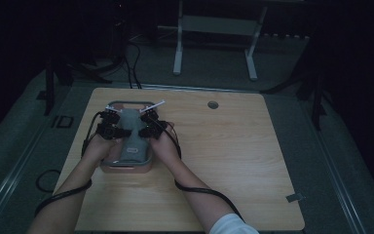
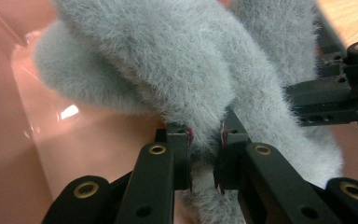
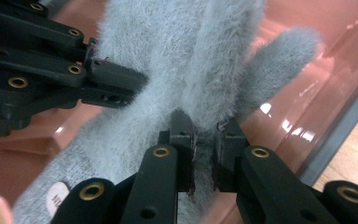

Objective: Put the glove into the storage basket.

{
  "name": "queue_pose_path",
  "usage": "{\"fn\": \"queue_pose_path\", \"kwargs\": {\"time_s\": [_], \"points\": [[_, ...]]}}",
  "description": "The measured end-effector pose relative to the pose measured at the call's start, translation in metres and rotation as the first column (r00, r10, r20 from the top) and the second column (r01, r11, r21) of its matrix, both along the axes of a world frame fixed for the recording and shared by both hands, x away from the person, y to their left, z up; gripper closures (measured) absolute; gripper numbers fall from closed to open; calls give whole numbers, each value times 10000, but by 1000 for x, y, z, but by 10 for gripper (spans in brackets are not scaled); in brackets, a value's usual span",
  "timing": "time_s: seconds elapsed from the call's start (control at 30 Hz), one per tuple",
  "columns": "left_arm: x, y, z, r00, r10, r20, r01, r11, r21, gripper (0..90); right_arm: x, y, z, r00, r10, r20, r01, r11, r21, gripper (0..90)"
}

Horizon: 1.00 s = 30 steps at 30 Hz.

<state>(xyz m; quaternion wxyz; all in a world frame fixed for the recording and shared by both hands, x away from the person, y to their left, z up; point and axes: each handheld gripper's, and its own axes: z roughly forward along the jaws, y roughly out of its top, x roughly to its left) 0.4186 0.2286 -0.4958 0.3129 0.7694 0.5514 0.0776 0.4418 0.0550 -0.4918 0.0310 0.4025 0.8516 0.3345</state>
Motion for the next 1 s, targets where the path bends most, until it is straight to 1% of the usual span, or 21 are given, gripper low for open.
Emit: {"fn": "queue_pose_path", "kwargs": {"time_s": [0.1,0.17,0.2,0.23,0.27,0.3,0.37,0.4,0.43,0.47,0.5,0.53,0.57,0.6,0.63,0.7,0.73,0.8,0.87,0.93,1.0], "points": [[3,-3,-5,9997,57,-253,-51,9997,242,799,1,4,-5,10000,18,2,-18,9992,-392,794],[4,-4,-8,9993,114,-358,-102,9994,332,797,1,6,-7,9998,108,145,-98,9979,-643,776],[5,-5,-10,9992,112,-392,-92,9986,519,793,0,7,-7,9996,184,205,-168,9971,-740,744],[5,-6,-11,9989,99,-454,-67,9976,694,791,-1,7,-6,9993,252,284,-230,9969,-749,710],[5,-6,-11,9989,99,-454,-67,9976,694,781,-1,7,-6,9993,252,284,-230,9969,-749,710],[6,-7,-12,9988,60,-487,-22,9969,785,769,-3,7,-3,9980,436,449,-404,9966,-716,621],[7,-8,-12,9986,1,-519,43,9964,851,734,-5,6,1,9975,423,563,-389,9974,-599,532],[8,-8,-12,9987,4,-515,43,9959,901,715,-5,4,4,9967,493,651,-457,9974,-559,511],[8,-8,-11,9990,49,-453,-6,9956,938,676,-6,2,7,9960,499,747,-465,9978,-470,497],[8,-8,-11,9990,49,-453,-6,9956,938,618,-6,2,7,9960,499,747,-465,9978,-470,497],[8,-8,-9,9990,20,-440,22,9954,956,618,-6,-2,11,9961,510,725,-491,9984,-273,453],[8,-7,-7,9993,10,-368,22,9962,874,574,-6,-7,15,9957,569,730,-562,9983,-120,431],[7,-6,-5,9998,-14,-194,29,9972,751,521,-7,-10,19,9950,528,846,-524,9986,-74,406],[7,-5,-4,9999,41,-127,-32,9977,684,474,-8,-16,24,9944,488,936,-494,9988,35,365],[6,-4,-2,9999,95,-98,-88,9978,656,407,-8,-19,26,9945,470,941,-481,9988,90,346],[2,-4,3,9998,-18,176,3,9964,842,276,-8,-29,35,9934,392,1081,-461,9970,618,290],[1,-4,6,9995,55,308,-82,9958,906,250,-8,-33,37,9931,373,1110,-458,9961,751,278],[-1,-2,10,9982,290,534,-337,9954,900,184,-10,-41,43,9928,515,1077,-633,9919,1099,217],[-4,1,15,9963,439,746,-500,9953,828,169,-11,-49,48,9907,571,1232,-722,9899,1221,201],[-9,2,21,9924,563,1093,-632,9961,608,169,-12,-56,50,9891,707,1295,-861,9894,1172,190],[-14,0,27,9873,605,1467,-681,9966,475,157,-13,-65,51,9894,655,1293,-821,9885,1273,190]]}}
